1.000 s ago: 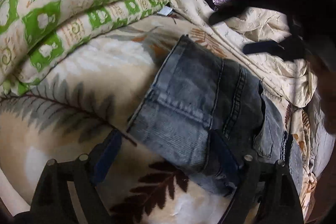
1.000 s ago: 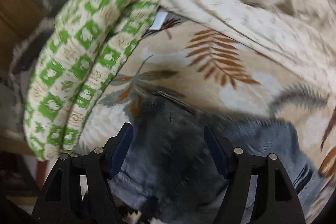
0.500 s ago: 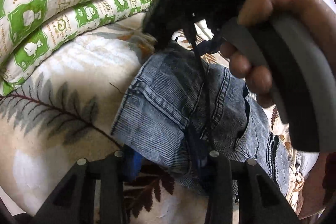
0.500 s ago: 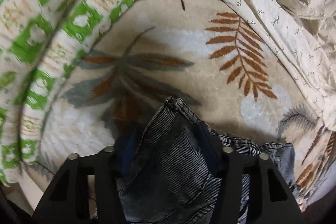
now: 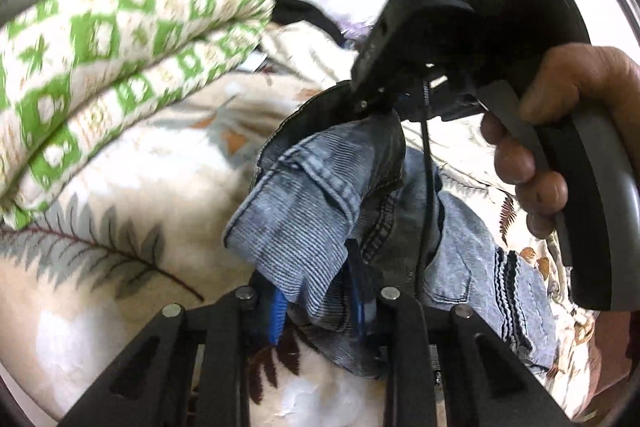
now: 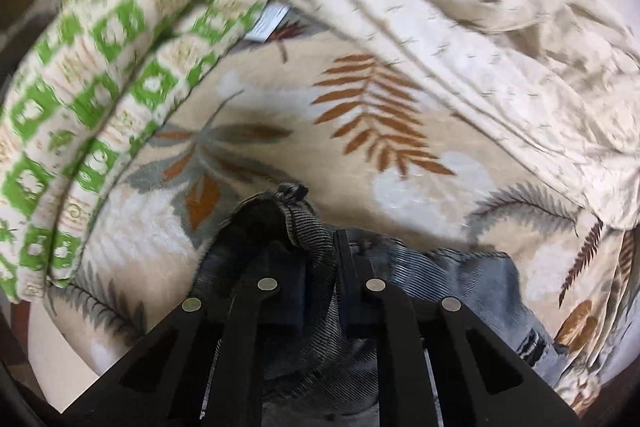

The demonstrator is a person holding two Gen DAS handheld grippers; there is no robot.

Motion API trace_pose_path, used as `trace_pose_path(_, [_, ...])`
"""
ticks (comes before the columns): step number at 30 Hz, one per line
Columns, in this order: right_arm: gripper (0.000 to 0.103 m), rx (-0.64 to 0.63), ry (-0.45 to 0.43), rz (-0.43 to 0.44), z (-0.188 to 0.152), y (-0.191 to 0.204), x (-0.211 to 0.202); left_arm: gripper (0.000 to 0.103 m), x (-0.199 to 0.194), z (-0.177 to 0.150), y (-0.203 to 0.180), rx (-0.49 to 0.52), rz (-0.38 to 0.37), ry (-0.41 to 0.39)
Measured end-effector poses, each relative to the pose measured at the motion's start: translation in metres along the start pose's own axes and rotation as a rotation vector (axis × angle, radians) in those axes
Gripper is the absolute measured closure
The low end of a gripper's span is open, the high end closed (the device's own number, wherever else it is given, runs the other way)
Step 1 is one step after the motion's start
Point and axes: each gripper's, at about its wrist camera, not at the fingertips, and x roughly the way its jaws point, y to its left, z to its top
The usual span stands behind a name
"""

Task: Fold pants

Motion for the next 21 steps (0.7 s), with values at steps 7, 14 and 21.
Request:
trace_pose_path(7, [0.092,0.134,-0.139,0.062,-0.025,-0.052,-0.047,0.076,-0.028,-0.009,-0.040,0.190,-0.073,-0.158])
trace_pose_path(14, [0.092,0.304,-0.279,0.161,-0.088,-0.135,-0.091,0.080,-0.051,-0.044,-0.109,0.475,-0.242,-0.239])
trace_pose_path(21, [0.092,0.506,-0.340,0.266,-0.171,-0.232,-0.088,0.090,-0.035,-0.083,-0.180,0.637,-0.419,-0.126])
